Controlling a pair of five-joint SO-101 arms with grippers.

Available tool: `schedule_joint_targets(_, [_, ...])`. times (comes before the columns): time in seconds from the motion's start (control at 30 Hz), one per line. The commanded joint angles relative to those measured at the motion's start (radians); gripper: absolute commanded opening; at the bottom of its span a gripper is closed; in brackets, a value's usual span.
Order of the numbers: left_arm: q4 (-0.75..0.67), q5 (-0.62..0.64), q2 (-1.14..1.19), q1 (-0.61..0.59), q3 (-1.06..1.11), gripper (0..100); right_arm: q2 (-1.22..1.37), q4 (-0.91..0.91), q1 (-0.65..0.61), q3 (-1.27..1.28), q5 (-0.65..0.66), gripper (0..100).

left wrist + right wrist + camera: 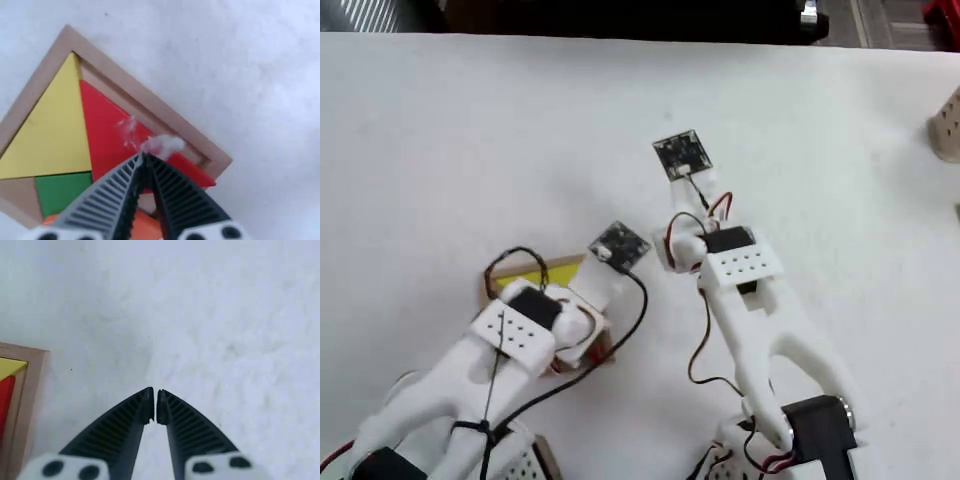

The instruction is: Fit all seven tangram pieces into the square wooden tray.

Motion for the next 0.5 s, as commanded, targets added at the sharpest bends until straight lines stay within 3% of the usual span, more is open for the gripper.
schedule_joint_targets(0.0, [-0.038,-0.011,0.007,-0.025,-0.026,2,-0.012,-0.01,-0.002,-0.038,-0.008,2.3])
schedule_joint_targets(0.23, [-0.078,-0.011,0.143,-0.028,-0.083,2,-0.012,-0.01,-0.002,-0.035,-0.008,2.2])
schedule_joint_targets(0.47, [-0.008,-0.011,-0.124,-0.036,0.017,2,-0.012,-0.01,-0.002,-0.035,-0.006,2.2])
